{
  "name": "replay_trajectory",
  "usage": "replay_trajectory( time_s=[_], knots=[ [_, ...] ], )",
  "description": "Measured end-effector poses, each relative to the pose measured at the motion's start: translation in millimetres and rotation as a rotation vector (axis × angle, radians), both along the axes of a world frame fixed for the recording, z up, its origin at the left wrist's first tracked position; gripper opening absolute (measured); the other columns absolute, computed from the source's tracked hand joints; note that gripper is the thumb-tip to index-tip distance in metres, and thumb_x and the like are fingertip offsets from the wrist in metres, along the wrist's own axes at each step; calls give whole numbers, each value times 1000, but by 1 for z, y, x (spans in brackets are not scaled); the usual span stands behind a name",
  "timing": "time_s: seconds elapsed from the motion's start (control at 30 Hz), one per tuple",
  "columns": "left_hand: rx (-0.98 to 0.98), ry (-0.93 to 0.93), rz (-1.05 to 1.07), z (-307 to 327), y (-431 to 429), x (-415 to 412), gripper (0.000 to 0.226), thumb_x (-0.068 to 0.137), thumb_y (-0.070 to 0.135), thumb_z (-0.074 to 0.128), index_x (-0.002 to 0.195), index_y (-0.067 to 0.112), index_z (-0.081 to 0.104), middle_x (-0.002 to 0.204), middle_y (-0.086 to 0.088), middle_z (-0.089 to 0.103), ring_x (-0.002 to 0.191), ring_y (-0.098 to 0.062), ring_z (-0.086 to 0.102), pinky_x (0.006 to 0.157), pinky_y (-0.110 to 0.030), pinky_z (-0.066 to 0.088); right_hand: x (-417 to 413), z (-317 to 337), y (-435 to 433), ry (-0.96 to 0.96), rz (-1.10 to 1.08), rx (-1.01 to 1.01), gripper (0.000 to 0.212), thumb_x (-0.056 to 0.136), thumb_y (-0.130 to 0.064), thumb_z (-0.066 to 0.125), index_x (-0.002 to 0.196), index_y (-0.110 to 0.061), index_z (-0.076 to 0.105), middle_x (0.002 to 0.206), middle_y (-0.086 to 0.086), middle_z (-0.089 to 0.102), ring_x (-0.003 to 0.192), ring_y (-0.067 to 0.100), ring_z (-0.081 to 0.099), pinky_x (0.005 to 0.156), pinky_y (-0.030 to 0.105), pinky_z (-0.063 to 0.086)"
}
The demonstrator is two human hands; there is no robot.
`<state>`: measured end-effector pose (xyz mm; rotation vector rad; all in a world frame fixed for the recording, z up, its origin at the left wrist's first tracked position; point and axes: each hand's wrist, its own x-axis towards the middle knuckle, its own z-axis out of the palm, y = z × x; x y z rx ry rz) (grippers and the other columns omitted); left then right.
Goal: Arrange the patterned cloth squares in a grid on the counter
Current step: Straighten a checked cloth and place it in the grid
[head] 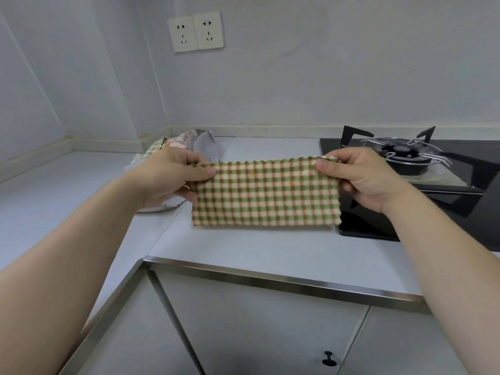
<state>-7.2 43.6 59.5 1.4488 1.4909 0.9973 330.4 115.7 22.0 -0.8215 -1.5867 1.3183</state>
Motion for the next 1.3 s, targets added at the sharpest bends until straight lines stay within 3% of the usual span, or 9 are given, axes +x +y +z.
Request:
replay_trajectory(
  time_s=[0.1, 0.17, 0.27, 0.4, 0.53, 1.0, 1.1, 1.17, 1.3],
  knots=[
    [-18, 40, 28, 0, -2, 1, 12, 87, 4, 72, 99, 0, 72, 91, -13, 73, 77, -20, 69, 57, -22, 61, 0, -1, 0, -66, 26, -4, 32, 73, -26, 80, 92, -1, 75, 80, 12, 71, 35, 10, 40, 36, 20, 16],
    [95, 49, 93, -3, 0, 4, 8, 88, 0, 71, 95, 4, 73, 91, -13, 75, 85, -25, 70, 71, -24, 62, -4, -2, -1, -34, -6, 16, 26, 76, -17, 78, 95, -1, 73, 81, 14, 73, 44, 18, 61, 35, 20, 38],
    [413, 250, 218, -10, 7, 3, 15, 85, 5, 78, 89, 20, 77, 87, 0, 78, 82, -11, 69, 82, -22, 54, -6, -2, 1, 2, -135, 179, 19, 84, -1, 75, 102, -5, 75, 95, 13, 78, 84, 23, 76, 76, 26, 61],
    [552, 602, 135, -22, 6, 5, 18, 77, 7, 83, 85, 23, 78, 89, 8, 75, 82, -6, 68, 74, -12, 51, -3, -8, 4, -368, -229, 416, 25, 84, -5, 79, 100, -24, 81, 101, -12, 78, 99, 2, 72, 94, 17, 52],
    [401, 966, -75, -40, 8, 3, 18, 77, 10, 79, 88, 24, 77, 87, 8, 72, 77, -6, 64, 70, -12, 50, -6, -14, 2, -766, -148, 492, 17, 81, -18, 81, 91, -31, 81, 102, -23, 74, 100, -12, 62, 94, 15, 46],
    [33, 1139, -208, -14, -4, 20, 14, 78, 32, 80, 79, 25, 68, 83, 8, 70, 74, -8, 61, 62, -23, 49, -6, -13, 5, -930, 80, 352, 17, 76, -16, 79, 66, -29, 74, 96, -27, 71, 99, -7, 60, 100, 31, 47],
    [61, 1046, -163, -10, -6, 29, 37, 82, 66, 68, 82, 28, 69, 83, 10, 71, 73, -8, 64, 71, -31, 56, -12, -9, 2, -921, -25, 433, 24, 83, -54, 65, 73, -34, 76, 98, -21, 71, 105, 1, 58, 103, 39, 43],
    [249, 962, -60, -20, -2, 42, 38, 95, 60, 53, 103, 27, 70, 99, 10, 70, 83, -8, 65, 80, -34, 56, -26, -9, -1, -935, -214, 603, 46, 85, -70, 44, 86, -36, 75, 104, -19, 70, 111, 10, 56, 103, 45, 41],
    [408, 891, 8, -61, 7, 66, 46, 107, 36, 40, 148, 16, 48, 149, -3, 50, 135, -22, 47, 112, -35, 37, -77, -16, -15, -1072, -205, 833, 43, 103, -41, 39, 133, -21, 62, 138, -4, 62, 132, 22, 51, 111, 44, 38]
  ],
)
